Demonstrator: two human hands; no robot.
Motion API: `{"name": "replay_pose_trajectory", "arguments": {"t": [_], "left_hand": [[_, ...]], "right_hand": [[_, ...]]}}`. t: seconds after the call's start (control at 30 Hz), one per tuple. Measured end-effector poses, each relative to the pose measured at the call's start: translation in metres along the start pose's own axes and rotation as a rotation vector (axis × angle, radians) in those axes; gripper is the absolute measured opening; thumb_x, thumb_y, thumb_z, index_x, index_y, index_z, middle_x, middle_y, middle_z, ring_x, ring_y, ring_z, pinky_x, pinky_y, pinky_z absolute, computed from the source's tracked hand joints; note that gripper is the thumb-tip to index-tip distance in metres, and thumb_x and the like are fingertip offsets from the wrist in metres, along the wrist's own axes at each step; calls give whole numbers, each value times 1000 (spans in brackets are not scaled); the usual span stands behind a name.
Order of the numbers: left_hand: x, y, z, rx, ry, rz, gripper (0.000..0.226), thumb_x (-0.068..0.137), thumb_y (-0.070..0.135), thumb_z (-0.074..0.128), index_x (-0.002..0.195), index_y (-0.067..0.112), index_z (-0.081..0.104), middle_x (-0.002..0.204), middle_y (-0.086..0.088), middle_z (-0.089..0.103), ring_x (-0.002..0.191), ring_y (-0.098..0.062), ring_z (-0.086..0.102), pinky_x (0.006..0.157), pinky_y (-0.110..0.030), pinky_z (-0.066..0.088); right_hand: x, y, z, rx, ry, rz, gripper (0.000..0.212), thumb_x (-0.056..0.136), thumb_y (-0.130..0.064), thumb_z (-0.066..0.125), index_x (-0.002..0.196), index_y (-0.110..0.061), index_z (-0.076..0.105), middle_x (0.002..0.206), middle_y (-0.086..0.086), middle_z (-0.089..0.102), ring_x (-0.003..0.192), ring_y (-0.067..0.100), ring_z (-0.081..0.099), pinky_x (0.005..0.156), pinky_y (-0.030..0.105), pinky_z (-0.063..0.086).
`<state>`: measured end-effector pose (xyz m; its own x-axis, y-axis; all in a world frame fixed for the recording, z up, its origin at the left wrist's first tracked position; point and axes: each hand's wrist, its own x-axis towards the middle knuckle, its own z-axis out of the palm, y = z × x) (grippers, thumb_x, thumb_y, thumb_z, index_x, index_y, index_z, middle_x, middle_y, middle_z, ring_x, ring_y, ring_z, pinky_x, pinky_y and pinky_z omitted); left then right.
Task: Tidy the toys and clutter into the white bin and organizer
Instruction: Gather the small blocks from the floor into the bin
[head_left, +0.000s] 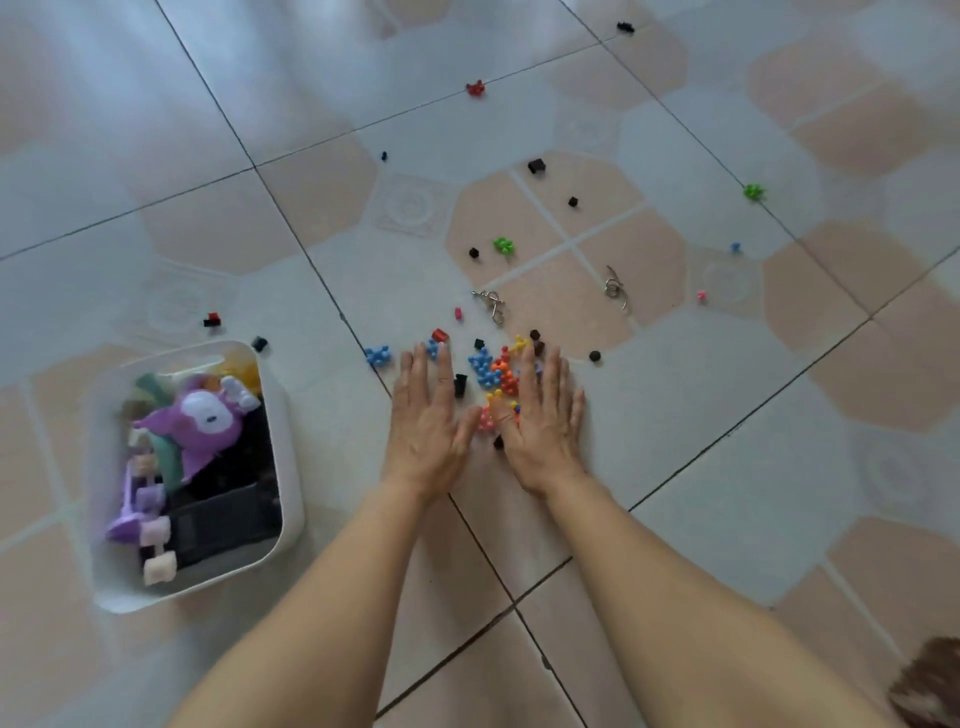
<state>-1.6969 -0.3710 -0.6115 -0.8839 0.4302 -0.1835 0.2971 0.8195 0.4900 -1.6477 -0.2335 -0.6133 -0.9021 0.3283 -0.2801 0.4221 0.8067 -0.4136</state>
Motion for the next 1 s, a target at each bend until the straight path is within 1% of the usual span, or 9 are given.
{"name": "replay_pose_trajectory", "arguments": {"t": [0.1, 0.2, 0.3, 0.47, 0.53, 0.63, 0.73, 0.9, 1.0], "left_hand": [[20, -11, -7, 71, 53, 13, 75, 92, 55, 24, 151, 18, -4, 159, -12, -12, 146, -29, -18, 117, -40, -12], [38, -27, -21, 137, 85, -75, 71, 97, 44, 32, 151, 19, -8, 159, -12, -16, 145, -30, -22, 117, -44, -13], [51, -41, -27, 158, 63, -91, 70, 98, 44, 29, 151, 19, -7, 159, -12, -14, 145, -30, -21, 118, -45, -11], [92, -42, -27, 169, 45, 27, 68, 98, 49, 24, 151, 21, -5, 160, -8, -11, 147, -22, -16, 118, -37, -11], [111, -34, -26, 162, 24, 90, 66, 99, 47, 23, 151, 21, -7, 160, -6, -12, 147, -20, -15, 118, -34, -10], [139, -16, -24, 131, -29, 174, 63, 100, 43, 25, 151, 22, -6, 160, -5, -11, 147, -19, -13, 119, -34, -8], [162, 0, -20, 110, -72, 203, 60, 101, 39, 24, 151, 21, -5, 161, -4, -9, 147, -17, -13, 119, -33, -9], [173, 4, -22, 39, -92, 265, 56, 101, 28, 29, 151, 15, 8, 161, -3, 9, 149, -16, -1, 121, -32, -2], [154, -5, -22, 3, -99, 305, 59, 96, 37, 24, 151, 17, 16, 160, -2, 16, 149, -15, 3, 120, -30, 0]], "right_hand": [[20, -4, -16, 39, 90, -6, 76, 91, -63, 16, 151, -28, -12, 158, 4, -25, 145, 17, -24, 113, 44, -18], [40, 16, -40, -16, 132, 34, 69, 98, -54, 25, 151, -29, -12, 158, 5, -25, 146, 18, -22, 113, 45, -18], [69, 41, -62, -91, 132, 81, 67, 100, -49, 27, 153, -28, -7, 159, 6, -22, 147, 20, -19, 115, 48, -14], [122, 65, -79, -120, 115, 159, 65, 100, -49, 29, 153, -29, -1, 161, 5, -15, 149, 20, -11, 118, 47, -9], [134, 63, -75, -114, 86, 111, 64, 100, -49, 28, 154, -28, 1, 162, 4, -13, 149, 20, -11, 119, 45, -8], [140, 50, -62, -170, 33, -57, 63, 100, -49, 24, 153, -29, -3, 161, 0, -15, 148, 17, -13, 118, 44, -9], [158, 32, -58, -146, 30, -167, 62, 101, -47, 23, 153, -29, -5, 161, -1, -15, 148, 15, -13, 118, 45, -9], [178, 13, -63, -145, -112, -285, 55, 103, -42, 20, 153, -27, 4, 162, -9, -3, 149, 14, -10, 118, 43, -9], [159, 20, -62, -156, -151, -376, 55, 103, -42, 21, 154, -28, 4, 162, -11, -3, 148, 12, -11, 117, 39, -10]]}}
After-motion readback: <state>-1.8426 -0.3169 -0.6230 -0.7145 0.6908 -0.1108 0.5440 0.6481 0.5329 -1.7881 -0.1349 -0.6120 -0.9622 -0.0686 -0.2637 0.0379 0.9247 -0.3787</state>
